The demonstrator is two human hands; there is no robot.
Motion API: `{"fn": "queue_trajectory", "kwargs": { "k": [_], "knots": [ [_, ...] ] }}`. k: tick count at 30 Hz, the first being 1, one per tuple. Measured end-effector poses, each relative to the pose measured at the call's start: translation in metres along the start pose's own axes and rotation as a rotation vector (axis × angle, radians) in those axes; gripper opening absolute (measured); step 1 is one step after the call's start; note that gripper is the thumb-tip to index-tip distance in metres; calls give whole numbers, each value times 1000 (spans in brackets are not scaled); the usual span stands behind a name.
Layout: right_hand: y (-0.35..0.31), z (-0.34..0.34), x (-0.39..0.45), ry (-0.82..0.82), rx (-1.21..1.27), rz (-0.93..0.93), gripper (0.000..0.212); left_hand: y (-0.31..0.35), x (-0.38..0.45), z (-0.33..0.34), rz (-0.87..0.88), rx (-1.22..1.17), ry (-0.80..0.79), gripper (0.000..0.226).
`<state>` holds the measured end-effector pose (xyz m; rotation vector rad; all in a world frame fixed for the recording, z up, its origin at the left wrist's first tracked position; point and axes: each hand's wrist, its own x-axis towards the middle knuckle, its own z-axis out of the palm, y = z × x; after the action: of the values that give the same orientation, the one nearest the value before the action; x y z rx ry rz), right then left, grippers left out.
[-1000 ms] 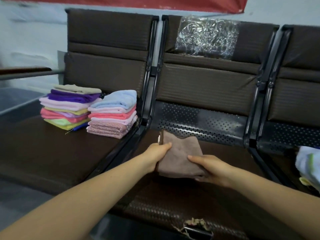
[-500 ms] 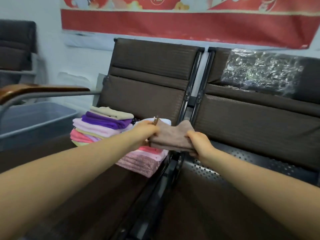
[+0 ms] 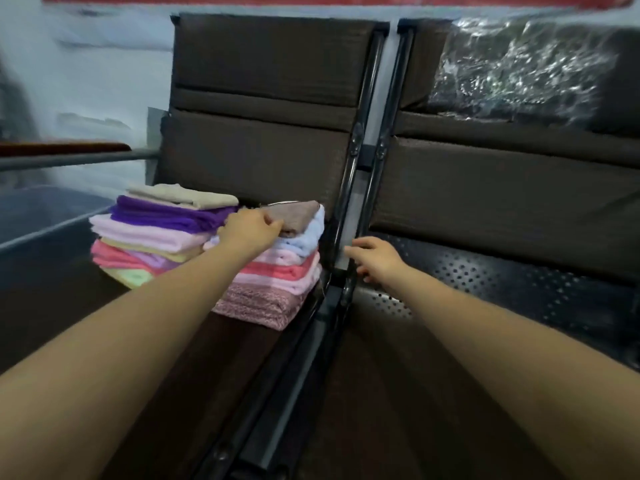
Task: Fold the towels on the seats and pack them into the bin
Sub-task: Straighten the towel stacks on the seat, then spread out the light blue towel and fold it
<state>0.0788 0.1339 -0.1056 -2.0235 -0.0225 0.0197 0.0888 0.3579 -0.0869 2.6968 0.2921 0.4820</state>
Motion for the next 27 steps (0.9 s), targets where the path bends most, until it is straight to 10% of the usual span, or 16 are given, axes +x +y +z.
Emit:
{"fn": "queue_trajectory", "kwargs": {
  "k": [4,19,27],
  "knots": [
    [35,-70,-68,9,-19,114,24,56,-72,-16,145,-76,78,27],
    [110,-329,-270,372,197,275,19,360,-356,42,76,-890,-861,25],
    [196,-460,-345,887,-453,142,21,468,-387,105,75,-868,-937,27]
  ]
}}
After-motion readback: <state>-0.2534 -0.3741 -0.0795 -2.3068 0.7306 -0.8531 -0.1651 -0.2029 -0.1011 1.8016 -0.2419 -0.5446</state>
